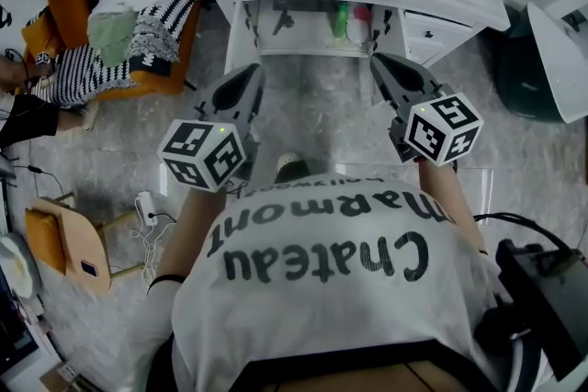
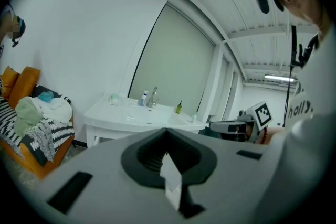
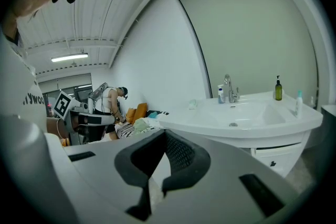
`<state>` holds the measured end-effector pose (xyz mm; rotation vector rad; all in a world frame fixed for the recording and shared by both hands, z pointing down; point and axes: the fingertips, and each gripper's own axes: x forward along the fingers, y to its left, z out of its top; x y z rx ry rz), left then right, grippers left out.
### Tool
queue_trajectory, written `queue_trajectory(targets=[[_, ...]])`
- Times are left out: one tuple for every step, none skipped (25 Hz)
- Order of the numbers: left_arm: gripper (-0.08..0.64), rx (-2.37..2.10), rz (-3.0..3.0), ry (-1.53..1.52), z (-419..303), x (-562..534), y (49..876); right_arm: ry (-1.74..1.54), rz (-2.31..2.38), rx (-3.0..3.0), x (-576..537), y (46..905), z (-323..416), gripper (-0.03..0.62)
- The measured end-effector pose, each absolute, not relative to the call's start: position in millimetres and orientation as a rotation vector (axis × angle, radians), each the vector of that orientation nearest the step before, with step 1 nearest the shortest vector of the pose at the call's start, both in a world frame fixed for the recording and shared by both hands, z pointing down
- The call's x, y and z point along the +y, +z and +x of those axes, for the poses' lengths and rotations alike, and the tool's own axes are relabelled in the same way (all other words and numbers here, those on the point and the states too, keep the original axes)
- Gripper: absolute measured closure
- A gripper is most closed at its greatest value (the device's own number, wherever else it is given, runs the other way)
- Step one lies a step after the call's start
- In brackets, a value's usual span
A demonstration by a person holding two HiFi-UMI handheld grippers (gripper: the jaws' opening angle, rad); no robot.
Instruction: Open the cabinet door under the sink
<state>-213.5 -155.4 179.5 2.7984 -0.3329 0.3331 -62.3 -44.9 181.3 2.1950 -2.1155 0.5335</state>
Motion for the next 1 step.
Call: queue_trajectory(targets=[[0.552, -0.335, 2.799, 0.333, -213.3, -154.9, 178.8, 0.535, 2.195, -2.114, -44.2, 181.2, -61.9, 0.581]])
